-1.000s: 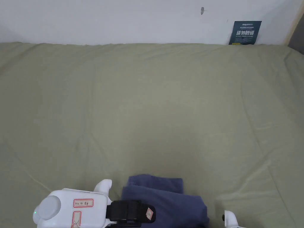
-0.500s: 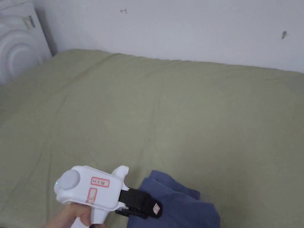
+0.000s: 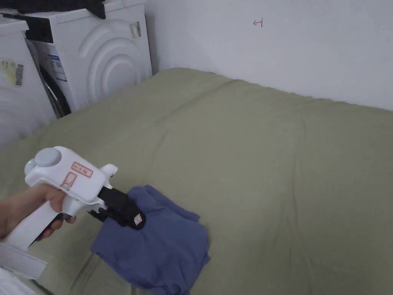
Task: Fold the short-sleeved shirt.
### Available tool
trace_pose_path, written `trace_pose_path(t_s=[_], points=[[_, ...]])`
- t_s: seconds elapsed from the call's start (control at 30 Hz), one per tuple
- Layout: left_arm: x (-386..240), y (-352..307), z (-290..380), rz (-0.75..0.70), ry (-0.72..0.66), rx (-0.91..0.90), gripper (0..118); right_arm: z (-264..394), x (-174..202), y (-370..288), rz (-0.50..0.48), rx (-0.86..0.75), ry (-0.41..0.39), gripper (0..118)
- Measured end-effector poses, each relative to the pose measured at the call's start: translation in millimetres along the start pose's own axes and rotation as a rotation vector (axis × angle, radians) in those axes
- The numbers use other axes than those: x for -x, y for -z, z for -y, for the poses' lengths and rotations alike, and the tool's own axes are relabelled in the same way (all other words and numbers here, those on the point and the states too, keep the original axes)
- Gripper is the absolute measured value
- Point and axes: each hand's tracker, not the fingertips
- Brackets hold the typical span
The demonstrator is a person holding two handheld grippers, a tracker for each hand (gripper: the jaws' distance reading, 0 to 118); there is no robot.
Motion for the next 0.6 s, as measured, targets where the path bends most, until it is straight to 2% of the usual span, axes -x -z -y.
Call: trace_pose_path(t_s=[0.03,0.07,0.1,0.17,0.23,0.27,0.3,0.37,0.43,0.5,0.53,0.6], points=[[-0.8,3.5,-6.7,0.007,0.009,0.014,25,-2.7,0.7,3.3,0.005,0.001,-0.013,1],[-2.2,4.4,-8.6,0.005,0.019,0.021,32,-5.4,2.7,6.6,0.011,0.000,-0.019,1],[-5.0,6.0,-11.7,-0.008,0.051,0.028,50,-8.2,2.8,9.2,0.010,-0.001,-0.020,1],[-13.9,5.3,-14.1,-0.099,0.090,-0.024,118,-9.9,0.6,11.5,-0.006,-0.013,-0.008,1],[-24.0,-0.3,-10.3,-0.184,0.119,-0.031,118,-11.0,-0.2,11.3,-0.014,-0.008,-0.016,1],[-23.3,1.1,-11.0,-0.135,0.106,-0.087,115,-10.7,0.1,10.7,-0.007,-0.003,-0.025,1],[-23.2,-5.7,-15.3,-0.142,0.111,-0.109,116,-10.1,1.4,9.0,0.016,-0.004,-0.034,1],[-28.1,-12.6,-15.6,-0.191,0.080,-0.124,116,-10.7,1.3,3.2,0.004,-0.004,-0.044,1],[-47.7,-21.2,0.5,-0.209,0.108,-0.113,115,-11.0,4.0,-4.8,-0.006,-0.020,-0.056,1],[-62.4,-28.0,12.7,-0.189,0.116,-0.123,105,-13.6,7.9,-14.6,-0.002,-0.043,-0.089,1],[-71.9,-30.0,19.0,-0.172,0.111,-0.127,92,-14.0,11.5,-20.4,0.006,-0.061,-0.107,1],[-96.2,-26.8,33.8,-0.151,0.102,-0.146,10,-16.1,17.6,-32.6,0.011,-0.089,-0.152,1]])
